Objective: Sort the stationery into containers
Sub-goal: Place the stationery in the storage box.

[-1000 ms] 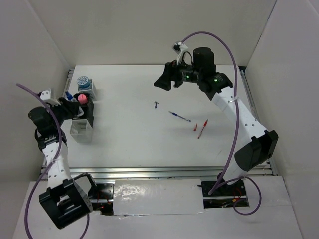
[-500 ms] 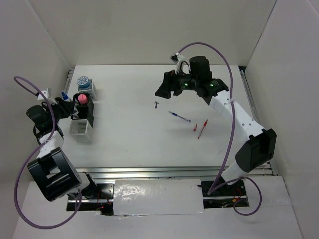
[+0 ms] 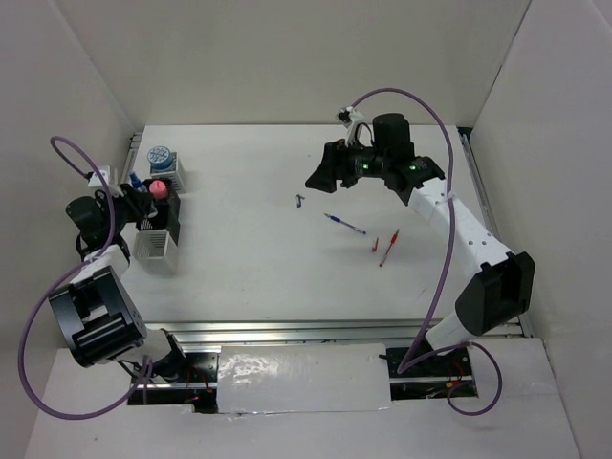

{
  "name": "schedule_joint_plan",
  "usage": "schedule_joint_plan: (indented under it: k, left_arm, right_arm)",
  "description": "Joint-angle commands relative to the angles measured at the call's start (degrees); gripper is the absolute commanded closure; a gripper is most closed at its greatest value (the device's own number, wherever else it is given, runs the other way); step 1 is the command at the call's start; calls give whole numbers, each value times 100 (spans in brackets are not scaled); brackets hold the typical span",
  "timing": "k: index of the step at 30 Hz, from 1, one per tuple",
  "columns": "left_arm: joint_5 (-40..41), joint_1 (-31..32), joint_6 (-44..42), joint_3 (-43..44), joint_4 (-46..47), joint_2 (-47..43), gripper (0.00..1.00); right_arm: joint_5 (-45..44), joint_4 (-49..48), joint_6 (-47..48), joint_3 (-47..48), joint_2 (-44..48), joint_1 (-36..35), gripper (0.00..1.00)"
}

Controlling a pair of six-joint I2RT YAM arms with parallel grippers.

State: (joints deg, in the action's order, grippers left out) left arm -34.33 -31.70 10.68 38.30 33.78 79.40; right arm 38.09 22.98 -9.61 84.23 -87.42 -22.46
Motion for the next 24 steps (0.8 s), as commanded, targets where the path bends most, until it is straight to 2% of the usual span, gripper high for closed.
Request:
schedule_joint_plan:
  k: [1,3,8,11,12,13,15,20,24]
  left_arm:
    - [102,94,-198,19,709,67,80]
    - [206,112,-163,-16,700,76,69]
    - [225,121,-127,-69,718,32,59]
    - [207,121,-119,-34,622,-20,43]
    - [207,112,-118,-25,586,-55,31]
    - [207,120,-101,-42,560,-91,25]
    - [225,121,-66,-51,507,-222,20]
    - [-4,121,-57,-69,410,-660,18]
    - [-214,243,-250,142,-79,-1259,19]
  right_arm:
    - [94,-268,3,32,234,57,23]
    - [85,-242,20,50,251,84,23]
    - [41,-233,20,6,260,110,24]
    - [-11,-171,47,50,234,92,23]
    - [-64,-163,38,67,234,101,23]
    - [-125,-145,29,59,234,93,23]
    - [-319,-119,73,68,234,93,23]
    - [-688,232,318,208,120,22,25]
    - [-1135,1031,1117,559,-239,-4,34]
